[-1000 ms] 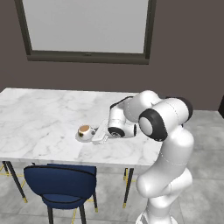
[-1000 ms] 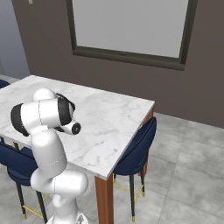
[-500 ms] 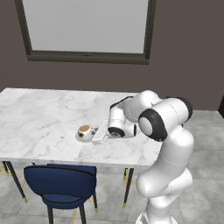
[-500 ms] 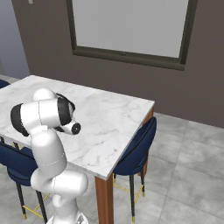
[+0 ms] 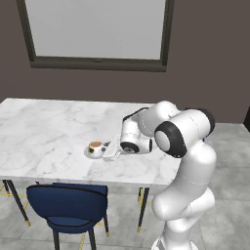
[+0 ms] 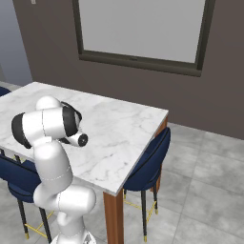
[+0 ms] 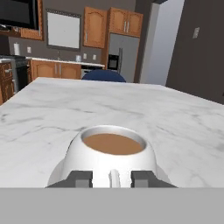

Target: Pick the cup of tea, navigate to the dining table, and place it on the saucer.

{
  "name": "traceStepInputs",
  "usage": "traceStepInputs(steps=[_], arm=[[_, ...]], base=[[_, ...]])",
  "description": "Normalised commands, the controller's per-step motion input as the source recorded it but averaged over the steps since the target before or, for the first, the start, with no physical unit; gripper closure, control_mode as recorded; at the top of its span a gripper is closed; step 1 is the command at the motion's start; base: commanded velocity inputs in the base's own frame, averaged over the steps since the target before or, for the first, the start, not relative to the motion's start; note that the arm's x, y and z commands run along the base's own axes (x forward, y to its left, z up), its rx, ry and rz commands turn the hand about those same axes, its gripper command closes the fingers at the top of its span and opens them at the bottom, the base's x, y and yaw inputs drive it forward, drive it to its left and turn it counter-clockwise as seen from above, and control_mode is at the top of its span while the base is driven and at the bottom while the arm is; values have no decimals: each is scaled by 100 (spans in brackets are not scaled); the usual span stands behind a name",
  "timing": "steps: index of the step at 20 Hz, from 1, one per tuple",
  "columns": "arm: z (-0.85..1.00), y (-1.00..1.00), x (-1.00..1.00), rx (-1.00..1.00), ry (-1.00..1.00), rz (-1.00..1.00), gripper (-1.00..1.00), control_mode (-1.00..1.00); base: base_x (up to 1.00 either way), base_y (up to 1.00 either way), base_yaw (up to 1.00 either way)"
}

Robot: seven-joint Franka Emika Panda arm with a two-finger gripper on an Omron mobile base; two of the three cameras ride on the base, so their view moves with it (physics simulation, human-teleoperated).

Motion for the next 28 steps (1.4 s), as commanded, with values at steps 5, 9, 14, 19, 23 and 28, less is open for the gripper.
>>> traceStepInputs(steps=[5, 9, 14, 19, 23, 28], arm=[[0, 0, 0, 0, 0, 0, -100, -100], [0, 0, 0, 0, 0, 0, -100, -100], [1, 0, 0, 0, 0, 0, -100, -100], [38, 0, 0, 0, 0, 0, -100, -100], [71, 0, -11, 0, 0, 0, -100, -100], [95, 0, -32, 0, 0, 0, -100, -100]], base=[[0, 0, 0], [0, 0, 0], [0, 0, 0], [0, 0, 0], [0, 0, 0], [0, 0, 0]])
